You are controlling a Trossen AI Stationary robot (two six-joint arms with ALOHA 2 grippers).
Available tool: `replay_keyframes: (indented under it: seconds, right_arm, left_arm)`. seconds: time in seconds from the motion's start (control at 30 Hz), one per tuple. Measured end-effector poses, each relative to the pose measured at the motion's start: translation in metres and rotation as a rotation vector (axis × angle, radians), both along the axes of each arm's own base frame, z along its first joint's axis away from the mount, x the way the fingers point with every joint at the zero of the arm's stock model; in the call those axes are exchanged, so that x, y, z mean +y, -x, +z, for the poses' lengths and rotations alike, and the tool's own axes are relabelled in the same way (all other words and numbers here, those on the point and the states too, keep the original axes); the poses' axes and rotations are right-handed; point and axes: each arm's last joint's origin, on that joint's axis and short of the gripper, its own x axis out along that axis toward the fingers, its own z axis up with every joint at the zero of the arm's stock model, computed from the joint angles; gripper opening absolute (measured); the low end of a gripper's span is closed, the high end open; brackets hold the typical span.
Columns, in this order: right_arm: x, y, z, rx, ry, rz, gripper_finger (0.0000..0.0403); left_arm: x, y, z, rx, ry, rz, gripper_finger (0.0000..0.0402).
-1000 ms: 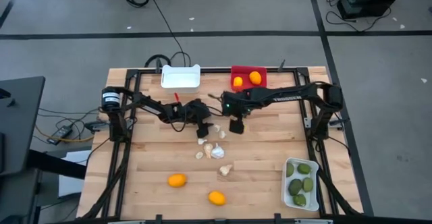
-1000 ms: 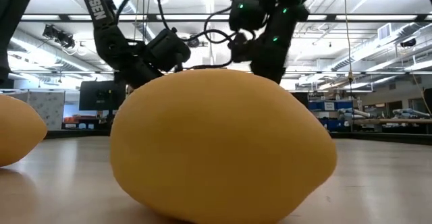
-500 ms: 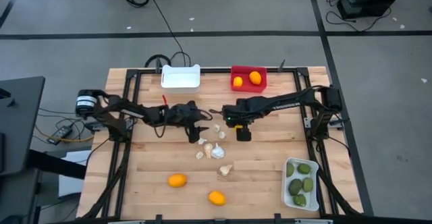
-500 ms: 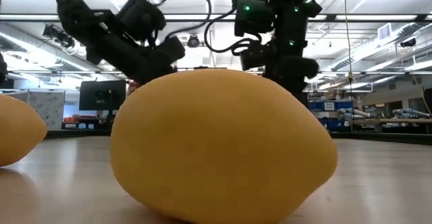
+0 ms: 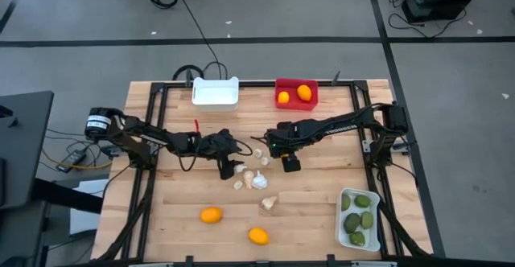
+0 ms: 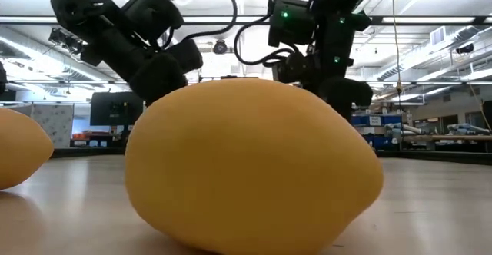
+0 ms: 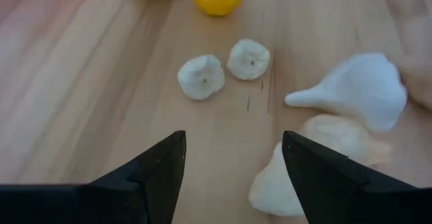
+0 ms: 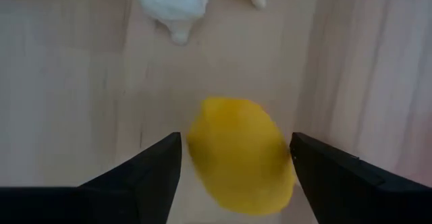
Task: Sort produce into baskets
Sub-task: Put the yellow lemon into the red bin
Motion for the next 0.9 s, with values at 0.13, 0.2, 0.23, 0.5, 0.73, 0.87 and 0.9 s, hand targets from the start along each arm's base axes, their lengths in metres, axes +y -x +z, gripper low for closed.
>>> replay_keyframes:
  seconds: [0.13,0.2,0.23,0.5,0.73,0.87,0.9]
  right_arm:
    - [-0.003,-0.001,-0.003,-0.002,-0.024,0.001,0.0261]
    - [-0.006,-0.002,-0.007,0.016,-0.032,-0.006,0.0252]
    - [-0.007,-0.002,-0.008,0.019,-0.034,-0.01,0.0248]
    - [-0.009,0.0,-0.003,0.042,-0.03,-0.03,0.0213]
    - [-0.023,-0.014,0.03,-0.072,0.09,-0.057,0.0208]
    - [-0.048,-0.012,0.047,-0.124,0.212,-0.148,0.0207]
    - [-0.055,-0.01,0.05,-0.124,0.242,-0.17,0.0207]
  left_arm:
    - [-0.006,0.002,0.003,-0.004,0.027,0.01,0.0253]
    - [-0.009,0.001,0.006,-0.022,0.032,0.003,0.0253]
    - [-0.011,0.003,0.008,-0.022,0.034,0.007,0.0253]
    - [-0.02,0.013,0.039,-0.141,-0.007,0.05,0.0251]
    - [-0.02,0.027,0.05,-0.19,-0.029,0.099,0.0242]
    - [-0.021,0.037,0.039,-0.176,0.005,0.123,0.0241]
    - [-0.021,0.04,0.035,-0.167,0.017,0.129,0.024]
